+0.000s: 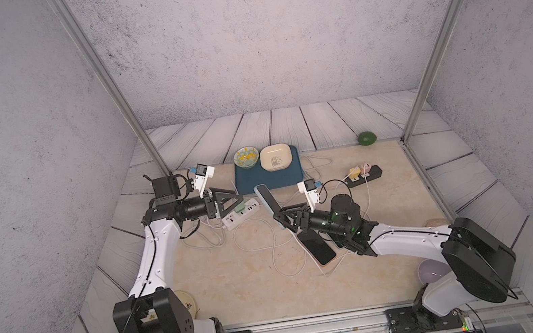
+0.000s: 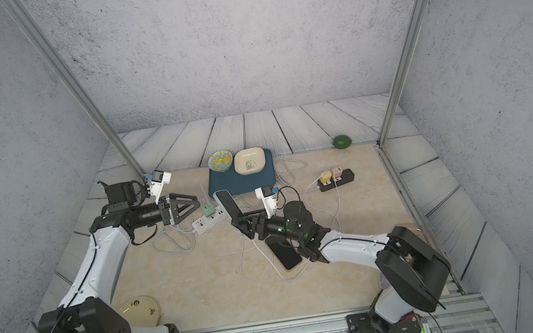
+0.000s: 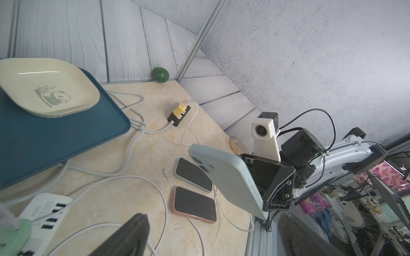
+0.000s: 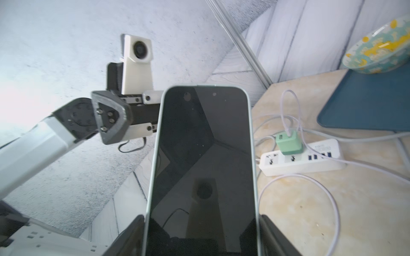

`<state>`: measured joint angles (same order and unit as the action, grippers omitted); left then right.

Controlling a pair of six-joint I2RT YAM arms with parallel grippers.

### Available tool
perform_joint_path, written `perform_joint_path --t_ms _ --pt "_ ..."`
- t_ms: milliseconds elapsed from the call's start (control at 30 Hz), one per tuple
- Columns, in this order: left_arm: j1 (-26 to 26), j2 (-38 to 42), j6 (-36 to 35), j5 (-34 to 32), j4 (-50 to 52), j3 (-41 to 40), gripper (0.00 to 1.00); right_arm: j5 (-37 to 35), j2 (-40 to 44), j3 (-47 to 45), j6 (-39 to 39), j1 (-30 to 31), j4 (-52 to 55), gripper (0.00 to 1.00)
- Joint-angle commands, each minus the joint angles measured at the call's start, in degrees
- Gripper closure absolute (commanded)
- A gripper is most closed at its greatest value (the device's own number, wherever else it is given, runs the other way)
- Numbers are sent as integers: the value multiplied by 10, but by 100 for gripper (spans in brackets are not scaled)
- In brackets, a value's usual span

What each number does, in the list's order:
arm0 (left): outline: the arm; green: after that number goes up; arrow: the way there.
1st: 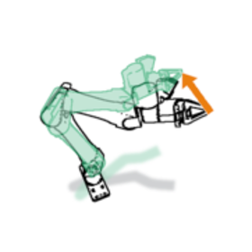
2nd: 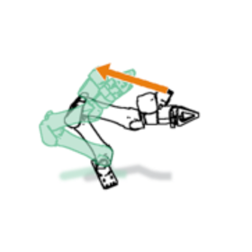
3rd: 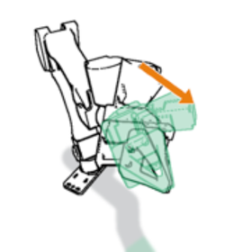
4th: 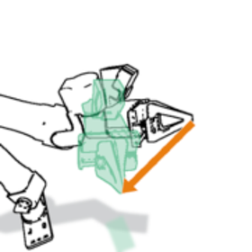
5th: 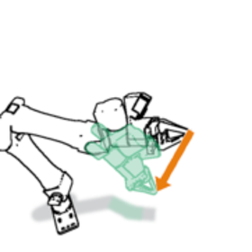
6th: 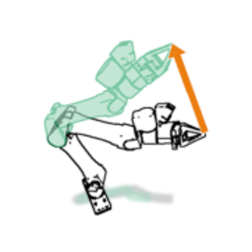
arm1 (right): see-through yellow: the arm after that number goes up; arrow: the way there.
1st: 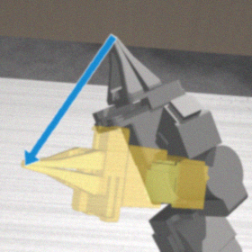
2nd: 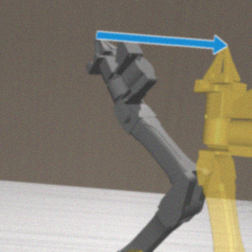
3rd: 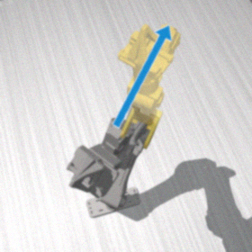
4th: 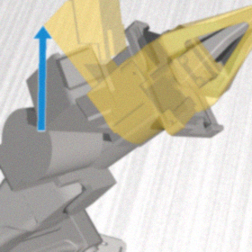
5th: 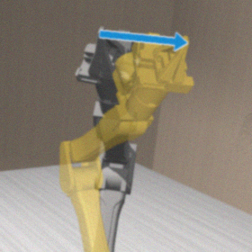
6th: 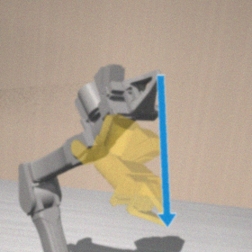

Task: Unplug the charging cable from the phone
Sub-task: Pick up the phone at the center of the board.

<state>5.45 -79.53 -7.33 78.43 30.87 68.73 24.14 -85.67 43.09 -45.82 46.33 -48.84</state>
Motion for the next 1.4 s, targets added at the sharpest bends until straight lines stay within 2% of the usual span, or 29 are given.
perform_joint_path --t_ms 0,133,233,367,667,1000,1367 --pt "-16 17 -16 25 6 1 2 34 10 -9 -24 -1 -151 84" --pt "-27 25 -39 50 24 6 2 40 -11 -19 -50 -1 -242 84" --pt "-35 25 -67 63 57 17 2 45 -28 -15 -66 0 -280 85" --pt "-47 24 -67 65 69 29 2 44 -40 -11 -72 2 -311 85" --pt "-63 32 -45 49 50 38 2 23 -39 -1 -24 29 -315 87" --pt "-74 35 -37 45 41 41 2 17 -52 18 -16 45 -315 88" --pt "-81 36 -141 77 137 65 2 12 -70 38 -23 50 -315 90"
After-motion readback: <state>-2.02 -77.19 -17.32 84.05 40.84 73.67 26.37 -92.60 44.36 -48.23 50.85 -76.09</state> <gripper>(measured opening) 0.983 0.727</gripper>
